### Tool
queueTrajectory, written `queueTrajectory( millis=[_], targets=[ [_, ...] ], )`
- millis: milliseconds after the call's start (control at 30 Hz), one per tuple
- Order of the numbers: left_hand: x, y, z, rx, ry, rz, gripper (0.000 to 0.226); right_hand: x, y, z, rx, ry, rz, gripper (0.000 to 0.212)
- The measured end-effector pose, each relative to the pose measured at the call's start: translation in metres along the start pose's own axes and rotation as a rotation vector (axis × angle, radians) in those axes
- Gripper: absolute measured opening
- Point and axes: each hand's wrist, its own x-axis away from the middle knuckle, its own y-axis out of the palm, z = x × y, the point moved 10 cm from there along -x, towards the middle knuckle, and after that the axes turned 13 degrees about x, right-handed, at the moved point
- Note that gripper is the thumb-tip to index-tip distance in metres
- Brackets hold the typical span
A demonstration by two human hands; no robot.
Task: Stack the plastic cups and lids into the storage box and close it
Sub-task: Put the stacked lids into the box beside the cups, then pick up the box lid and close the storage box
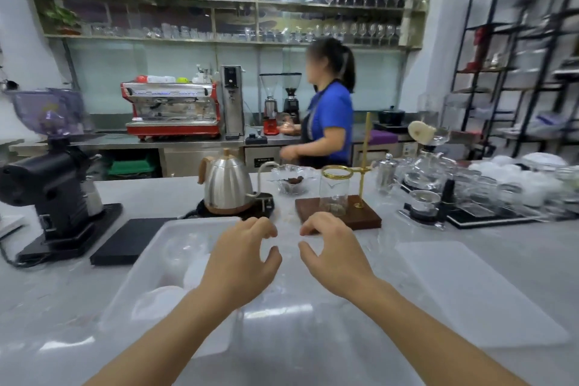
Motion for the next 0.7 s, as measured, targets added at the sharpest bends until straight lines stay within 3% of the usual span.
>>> queueTrajectory(
  millis=[400,567,700],
  targets=[
    [0.007,0.145,0.073,0.174,0.049,-0.3,0.022,0.107,-0.062,0.164,0.144,0.443,0.001,0.028],
    [0.029,0.206,0.097,0.189,0.067,-0.525,0.037,0.154,-0.087,0.239,0.361,0.686,-0.056,0.05],
    [0.038,0.241,0.12,0.22,0.073,-0.602,0.043,0.194,-0.1,0.287,0.514,0.902,-0.173,0.072]
  ],
)
